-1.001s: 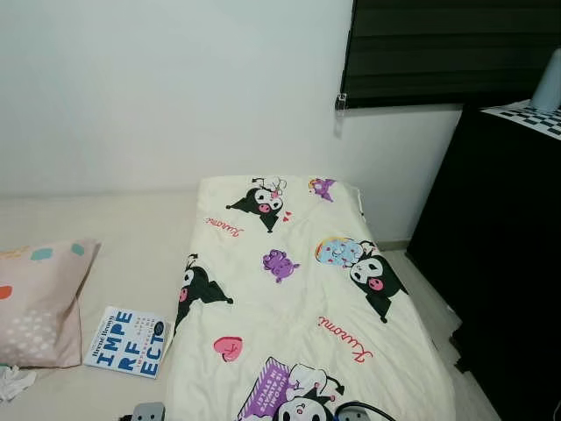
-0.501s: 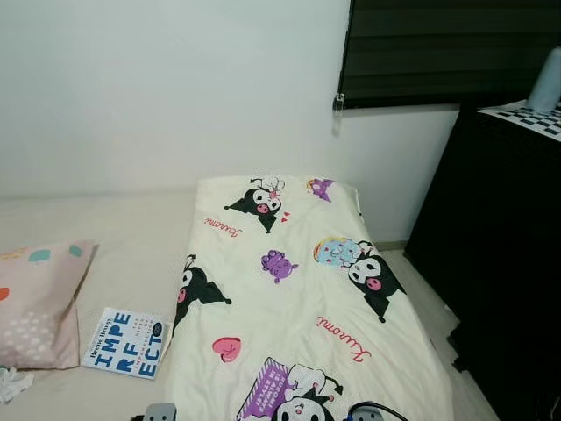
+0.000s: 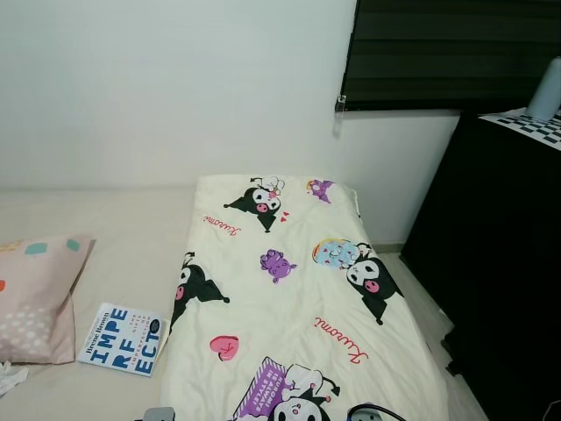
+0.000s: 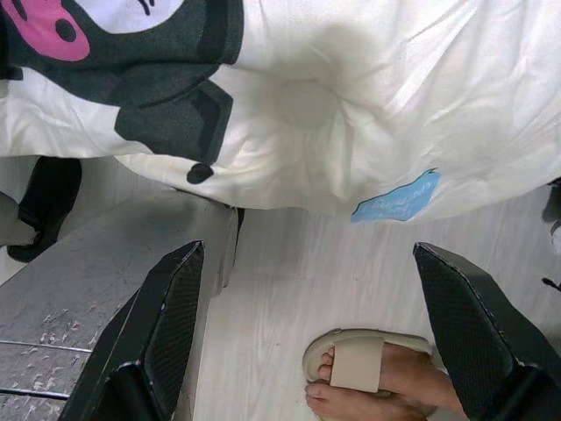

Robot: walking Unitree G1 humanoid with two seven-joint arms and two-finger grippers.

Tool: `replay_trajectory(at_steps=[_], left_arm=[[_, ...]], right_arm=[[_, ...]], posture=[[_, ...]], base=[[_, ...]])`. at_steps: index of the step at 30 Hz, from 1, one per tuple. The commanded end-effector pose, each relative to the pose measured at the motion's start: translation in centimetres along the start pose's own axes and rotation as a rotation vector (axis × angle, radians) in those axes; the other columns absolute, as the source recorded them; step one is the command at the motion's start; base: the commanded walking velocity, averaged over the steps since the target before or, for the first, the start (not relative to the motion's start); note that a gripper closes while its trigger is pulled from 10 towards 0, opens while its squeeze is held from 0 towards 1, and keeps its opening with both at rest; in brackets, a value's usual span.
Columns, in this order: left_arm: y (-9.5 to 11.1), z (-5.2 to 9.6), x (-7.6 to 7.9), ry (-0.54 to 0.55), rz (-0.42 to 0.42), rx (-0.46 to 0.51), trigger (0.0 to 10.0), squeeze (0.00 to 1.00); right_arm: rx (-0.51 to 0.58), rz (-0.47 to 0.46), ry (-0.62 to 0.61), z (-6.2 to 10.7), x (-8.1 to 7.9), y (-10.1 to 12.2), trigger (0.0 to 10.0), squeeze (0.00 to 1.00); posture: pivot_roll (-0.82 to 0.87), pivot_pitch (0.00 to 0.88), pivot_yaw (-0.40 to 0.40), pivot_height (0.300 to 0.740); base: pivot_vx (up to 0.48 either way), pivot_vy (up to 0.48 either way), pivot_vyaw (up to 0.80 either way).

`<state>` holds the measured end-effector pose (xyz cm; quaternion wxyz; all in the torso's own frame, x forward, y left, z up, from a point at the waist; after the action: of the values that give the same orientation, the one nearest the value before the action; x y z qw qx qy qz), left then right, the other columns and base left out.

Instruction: Clean up the room

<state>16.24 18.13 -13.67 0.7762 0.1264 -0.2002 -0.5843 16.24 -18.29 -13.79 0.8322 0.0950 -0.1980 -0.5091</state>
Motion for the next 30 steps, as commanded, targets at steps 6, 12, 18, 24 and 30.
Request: replay_trajectory(at_steps=[6,12,18,24,30], left_arm=[[0.66,-0.05,-0.23,0.009,-0.039,-0.003,10.0,0.0],[0.92,-0.1,-0.06,0.005,-0.048,-0.004,10.0,0.0],[0.87,-0.13,0.2,-0.008,-0.059,-0.011,10.0,0.0],[0.76,-0.14,0.39,-0.017,-0.072,-0.012,10.0,0.0],[0.68,-0.1,0.18,-0.01,-0.082,-0.014,10.0,0.0]], right_arm=[[-0.018,0.01,0.066,0.04,-1.19,-0.44,10.0,0.0],[-0.023,0.021,0.068,0.01,-1.04,-0.33,10.0,0.0],[-0.027,0.016,0.065,0.02,-0.9,-0.39,10.0,0.0],[-0.03,0.019,0.065,0.04,-0.8,-0.58,10.0,0.0],[-0.029,0.026,0.07,0.05,-0.95,-0.62,10.0,0.0]], posture=[[-0.05,0.0,-0.054,0.74],[-0.06,0.0,-0.053,0.74],[-0.08,0.0,-0.053,0.74],[-0.07,0.0,-0.057,0.74],[-0.07,0.0,-0.054,0.74]], base=[[0.0,0.0,0.27],[0.0,0.0,0.8],[0.0,0.0,0.8],[0.0,0.0,0.8],[0.0,0.0,0.8]])
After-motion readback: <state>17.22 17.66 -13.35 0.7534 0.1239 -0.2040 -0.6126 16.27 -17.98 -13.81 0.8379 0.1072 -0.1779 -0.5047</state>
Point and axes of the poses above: a point about 5 cm out from each wrist's last joint towards the gripper, its own z axis pointing back from the gripper into the wrist, its own y axis along the axis of the wrist's last joint, x = y × z, the point moved 4 cm from there along -z, pointing out of the wrist towards the gripper, and after that the axes turned 11 degrees about z, right-handed, at the moved point
